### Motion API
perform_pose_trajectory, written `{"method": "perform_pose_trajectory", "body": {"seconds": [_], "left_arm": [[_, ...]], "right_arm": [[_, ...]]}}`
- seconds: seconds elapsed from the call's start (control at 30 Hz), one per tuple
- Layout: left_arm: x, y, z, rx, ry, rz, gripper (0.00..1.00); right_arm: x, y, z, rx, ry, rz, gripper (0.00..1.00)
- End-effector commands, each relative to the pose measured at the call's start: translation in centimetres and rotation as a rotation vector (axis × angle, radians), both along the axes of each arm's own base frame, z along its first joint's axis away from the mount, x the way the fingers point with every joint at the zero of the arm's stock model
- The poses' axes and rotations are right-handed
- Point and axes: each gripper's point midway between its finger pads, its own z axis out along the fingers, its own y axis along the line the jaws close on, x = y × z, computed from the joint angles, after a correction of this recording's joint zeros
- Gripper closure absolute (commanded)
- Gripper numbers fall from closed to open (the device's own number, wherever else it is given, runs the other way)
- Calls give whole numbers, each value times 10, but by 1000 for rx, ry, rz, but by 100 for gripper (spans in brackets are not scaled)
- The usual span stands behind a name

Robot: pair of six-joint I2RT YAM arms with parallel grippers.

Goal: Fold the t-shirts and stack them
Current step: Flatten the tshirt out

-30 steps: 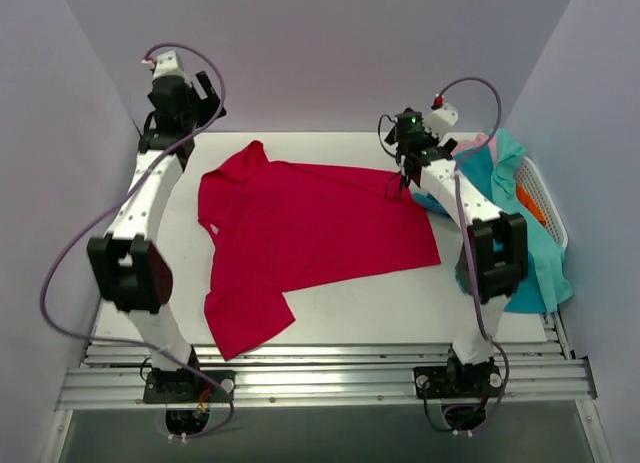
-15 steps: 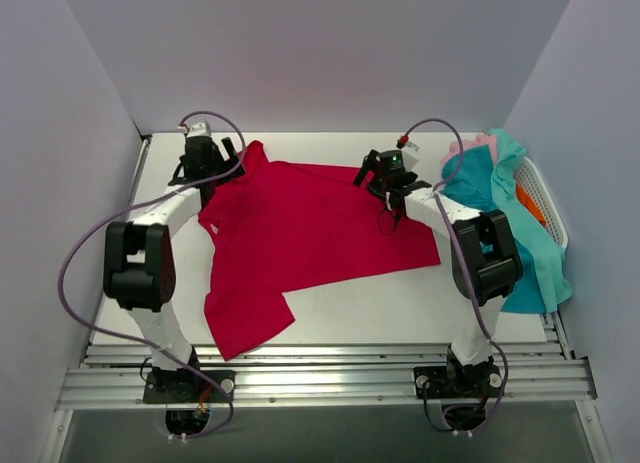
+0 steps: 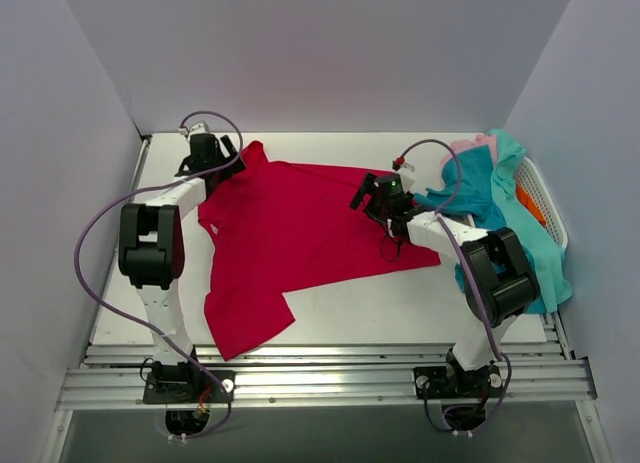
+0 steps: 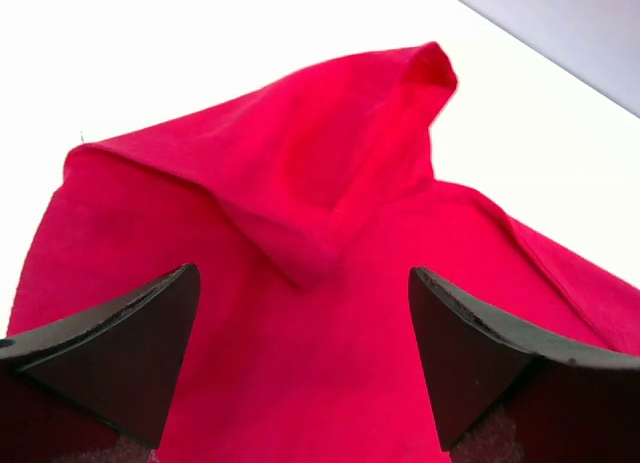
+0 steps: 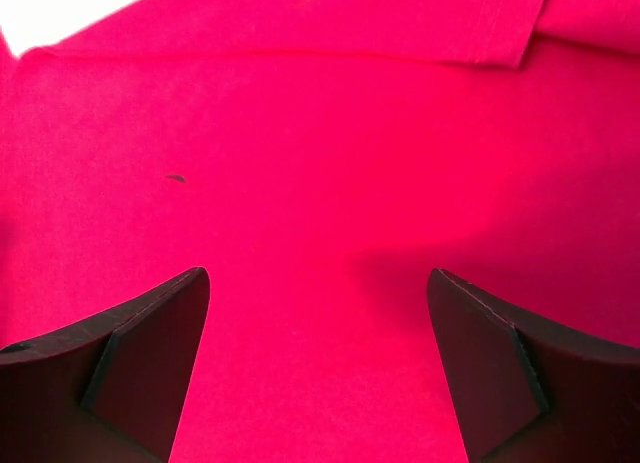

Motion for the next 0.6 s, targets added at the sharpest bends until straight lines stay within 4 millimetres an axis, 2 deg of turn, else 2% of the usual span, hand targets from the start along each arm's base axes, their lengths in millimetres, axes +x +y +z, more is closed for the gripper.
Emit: {"method": "perform_pose_trajectory", "body": {"seconds": [0.0, 0.07, 0.23, 0.3, 0.33, 0.37, 0.4, 0.57], "left_arm": [[19, 12, -3, -37, -27, 66, 6], [17, 16, -18, -23, 12, 93, 6], [24, 23, -18, -37, 5, 150, 6], [25, 26, -29, -30, 43, 170, 6], [32, 26, -21, -31, 43, 176, 6], [34, 26, -32, -30, 63, 179, 6], [37, 25, -34, -35, 68, 182, 6], [57, 25, -30, -31, 58, 193, 5]], "right_arm": [[4, -5, 33, 9, -87, -18, 15], [3, -9, 38, 1, -96, -30, 15], [0, -13, 46, -3, -117, -35, 15], [1, -13, 46, 0, -123, -35, 15], [1, -13, 45, -2, -122, -37, 15], [2, -13, 41, -8, -120, -37, 15], [3, -14, 39, -13, -117, -40, 15], [7, -16, 20, -28, -83, -39, 16]]}}
